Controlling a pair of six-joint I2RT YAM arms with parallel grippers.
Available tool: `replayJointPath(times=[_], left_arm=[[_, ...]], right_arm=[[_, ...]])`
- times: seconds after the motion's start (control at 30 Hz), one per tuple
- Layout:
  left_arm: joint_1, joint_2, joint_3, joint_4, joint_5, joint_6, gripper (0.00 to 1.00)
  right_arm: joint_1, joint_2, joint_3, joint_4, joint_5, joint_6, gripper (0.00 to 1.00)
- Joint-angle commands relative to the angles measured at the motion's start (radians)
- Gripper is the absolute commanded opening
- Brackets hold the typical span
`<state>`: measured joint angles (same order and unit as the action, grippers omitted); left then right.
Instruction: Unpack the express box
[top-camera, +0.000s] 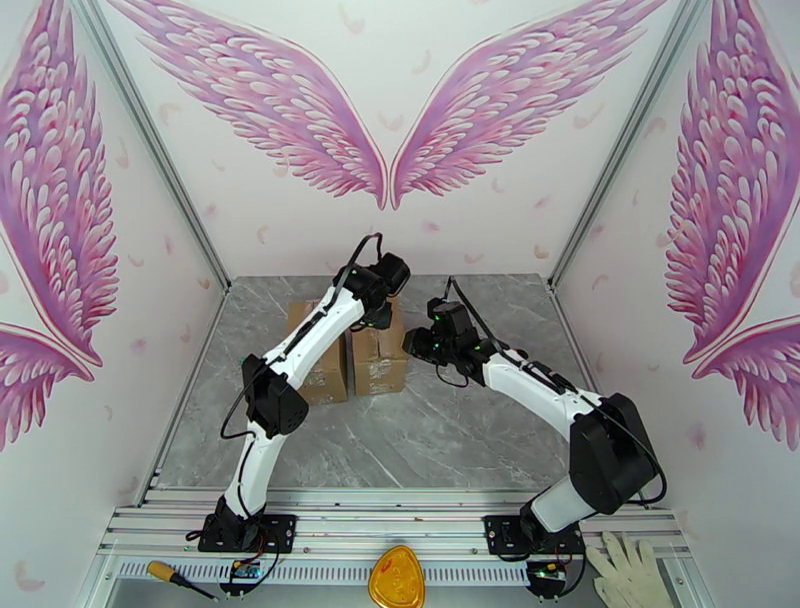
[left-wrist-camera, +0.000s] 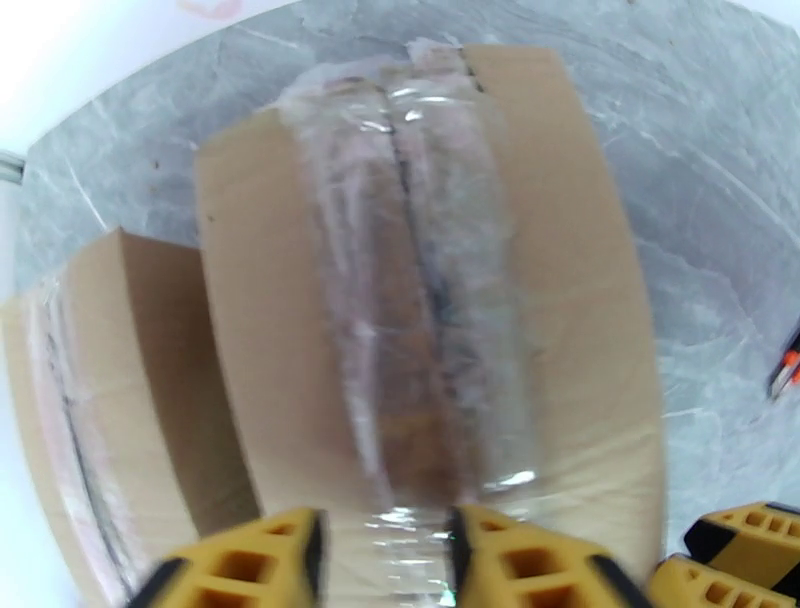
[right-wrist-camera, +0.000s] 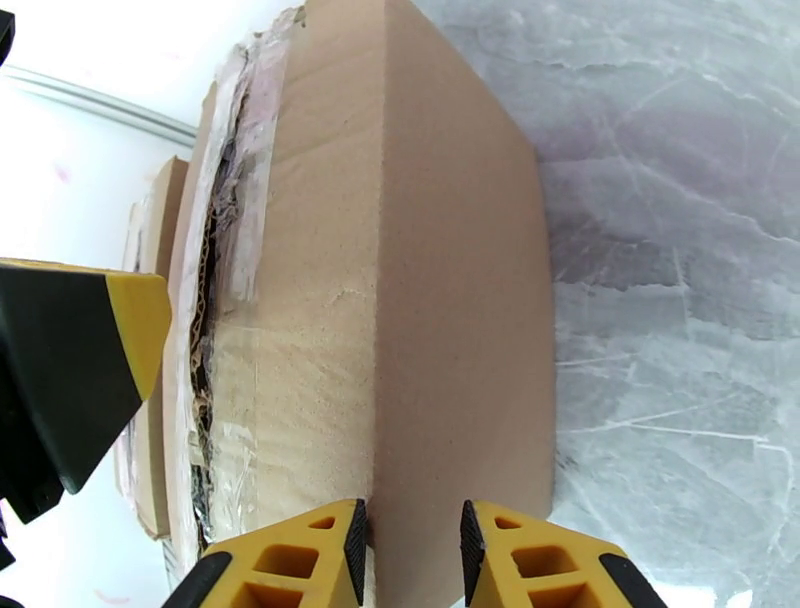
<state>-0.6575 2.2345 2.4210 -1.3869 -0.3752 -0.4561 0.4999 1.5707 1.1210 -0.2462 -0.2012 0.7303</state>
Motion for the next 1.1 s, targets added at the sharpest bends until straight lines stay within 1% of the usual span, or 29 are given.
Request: replayJointPath(times=[0.0,0.03,0.17,0.27,0.37,0.53,0.6,0.67,0.8,0.97,1.07], left_arm=[[-0.001,-0.018,-0.010,-0.025,-0.037,0.000,0.55],[-0.003,-0.010,-0.011,-0.029,-0.039,0.000,0.56],[-0.013,0.007,-0.031,-0.010,-0.026,0.000,0.63],[-0.014,0.025,-0.032,-0.012,-0.015,-0.002,0.72],[-0.020,0.014,-0.052,0.024,0.005,-0.001,0.75],[-0.018,0.046,-0.055,0.004,-0.002,-0.007,0.76],[-0.015,0.055,-0.069,0.000,-0.002,-0.007,0.74],[-0.013,0.055,-0.086,0.004,0.005,-0.006,0.68],[-0.013,0.057,-0.085,-0.002,0.005,0.012,0.53],[-0.005,0.059,-0.046,-0.048,-0.022,0.051,0.33],[0.001,0.063,-0.020,-0.073,-0.027,0.074,0.24]], right_arm=[[0.009,0.029,-0.032,-0.147,0.042,0.009,0.32],[0.010,0.028,-0.030,-0.145,0.042,0.011,0.32],[0.014,0.005,-0.036,-0.117,0.050,0.006,0.32],[0.017,0.006,-0.023,-0.126,0.050,-0.009,0.32],[0.019,0.015,-0.023,-0.127,0.043,-0.011,0.32],[0.024,0.014,-0.024,-0.125,0.046,-0.005,0.32],[0.023,0.016,-0.020,-0.126,0.046,-0.006,0.32],[0.023,0.019,-0.017,-0.129,0.048,-0.009,0.32],[0.023,0.023,-0.015,-0.137,0.052,-0.009,0.32],[0.023,0.026,-0.013,-0.145,0.058,-0.010,0.32],[0.023,0.029,-0.006,-0.148,0.061,-0.012,0.32]])
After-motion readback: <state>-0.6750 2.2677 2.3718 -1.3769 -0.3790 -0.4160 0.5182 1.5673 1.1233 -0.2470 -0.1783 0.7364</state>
